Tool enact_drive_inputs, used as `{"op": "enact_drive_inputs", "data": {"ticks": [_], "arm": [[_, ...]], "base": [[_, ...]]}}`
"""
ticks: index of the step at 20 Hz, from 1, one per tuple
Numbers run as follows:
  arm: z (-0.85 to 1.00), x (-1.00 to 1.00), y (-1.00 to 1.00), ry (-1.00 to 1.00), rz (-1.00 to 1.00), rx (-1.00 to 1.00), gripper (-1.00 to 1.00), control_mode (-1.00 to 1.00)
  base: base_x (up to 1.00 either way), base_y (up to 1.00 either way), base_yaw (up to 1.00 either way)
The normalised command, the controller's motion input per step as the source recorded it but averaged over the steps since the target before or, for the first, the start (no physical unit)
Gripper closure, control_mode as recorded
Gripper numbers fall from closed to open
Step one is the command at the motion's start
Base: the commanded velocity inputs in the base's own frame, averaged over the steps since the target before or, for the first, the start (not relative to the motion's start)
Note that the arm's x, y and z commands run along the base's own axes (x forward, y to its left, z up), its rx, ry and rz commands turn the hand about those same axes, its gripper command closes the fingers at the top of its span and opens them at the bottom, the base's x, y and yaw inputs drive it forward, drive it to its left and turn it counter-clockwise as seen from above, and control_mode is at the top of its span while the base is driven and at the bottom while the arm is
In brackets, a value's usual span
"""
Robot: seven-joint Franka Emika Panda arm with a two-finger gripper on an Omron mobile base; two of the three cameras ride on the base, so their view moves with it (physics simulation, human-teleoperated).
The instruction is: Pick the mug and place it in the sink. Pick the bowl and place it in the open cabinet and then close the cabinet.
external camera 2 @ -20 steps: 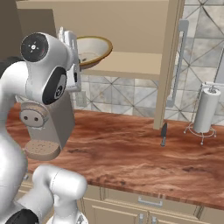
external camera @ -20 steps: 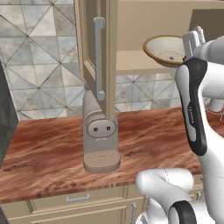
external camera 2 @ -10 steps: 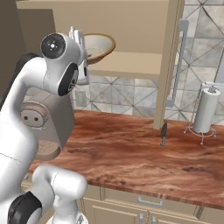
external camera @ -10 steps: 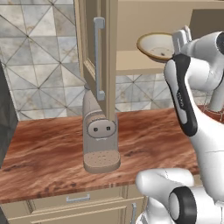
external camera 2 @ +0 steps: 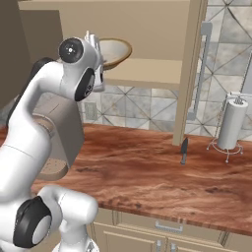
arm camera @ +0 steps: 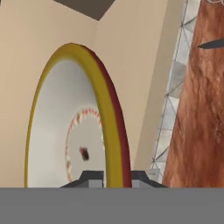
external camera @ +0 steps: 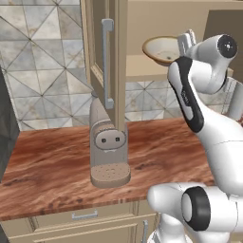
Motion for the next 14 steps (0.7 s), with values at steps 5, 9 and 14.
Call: {"op": "enact_drive_inputs", "data": {"ticks": [5,9,14], "arm": [[-0.28,0.33,0.00,0.00,0.02,0.00,1.00,-1.00],[-0.30,0.27,0.04,0.00,0.01,0.00,1.00,-1.00],[-0.25,0.27,0.12,-0.06,0.00,0.00,1.00,-1.00]], "base": [[0.00,0.00,0.00],[0.00,0.00,0.00],[0.00,0.00,0.00]]}}
